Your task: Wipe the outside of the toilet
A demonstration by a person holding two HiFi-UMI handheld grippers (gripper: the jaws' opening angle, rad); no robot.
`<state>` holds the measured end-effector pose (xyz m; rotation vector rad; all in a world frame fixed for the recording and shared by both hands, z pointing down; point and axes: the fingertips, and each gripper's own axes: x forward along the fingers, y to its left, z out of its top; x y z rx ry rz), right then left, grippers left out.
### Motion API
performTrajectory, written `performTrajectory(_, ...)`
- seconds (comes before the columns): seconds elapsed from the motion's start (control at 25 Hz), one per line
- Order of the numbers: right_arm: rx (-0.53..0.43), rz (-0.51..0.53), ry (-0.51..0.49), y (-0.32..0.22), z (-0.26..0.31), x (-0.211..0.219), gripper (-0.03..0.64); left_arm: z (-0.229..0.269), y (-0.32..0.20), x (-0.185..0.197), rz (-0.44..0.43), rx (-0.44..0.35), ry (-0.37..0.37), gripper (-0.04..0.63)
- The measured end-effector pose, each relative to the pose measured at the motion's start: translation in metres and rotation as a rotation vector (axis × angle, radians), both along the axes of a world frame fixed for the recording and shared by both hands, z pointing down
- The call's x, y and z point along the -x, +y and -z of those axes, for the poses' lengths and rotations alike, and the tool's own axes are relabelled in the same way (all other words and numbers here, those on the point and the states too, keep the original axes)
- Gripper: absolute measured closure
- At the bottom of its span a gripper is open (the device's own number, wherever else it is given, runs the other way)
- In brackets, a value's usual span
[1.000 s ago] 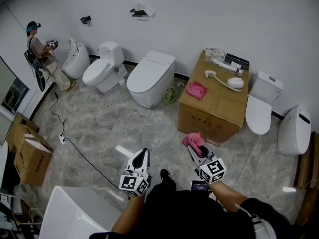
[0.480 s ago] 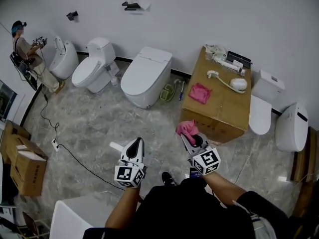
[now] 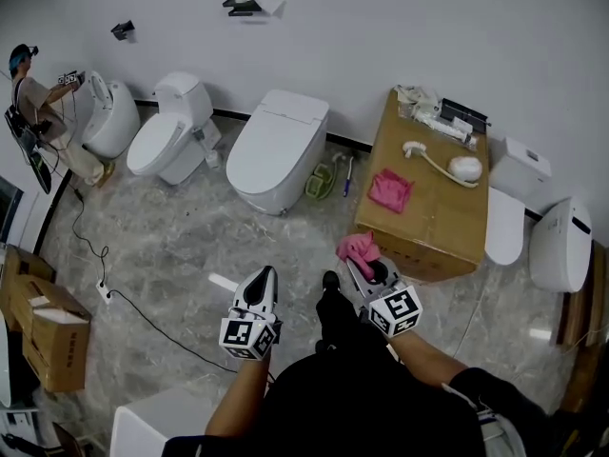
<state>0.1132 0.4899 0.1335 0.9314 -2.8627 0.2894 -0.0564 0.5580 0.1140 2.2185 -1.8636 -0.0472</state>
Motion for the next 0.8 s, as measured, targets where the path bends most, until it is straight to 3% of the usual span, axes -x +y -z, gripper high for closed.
performTrajectory(0.4,0.017,-0.030,-0.066,-0.165,-0.003,0.056,0.515,0.010,-0.157,0.047,-0.036,-0.034,0.027,0.575)
performTrajectory(0.64,0.042,-0.033,-0.070,-0.249,-0.010,0.075,0.515,0.007,-0.241,0.075,-0.016,0.000,0.021,0.575)
performTrajectory(0.8,0.048,-0.030,-0.068,-0.287,-0.016,0.091,0.515,-0.007,-0.285,0.093,-0.002,0.044,-0.021,0.575)
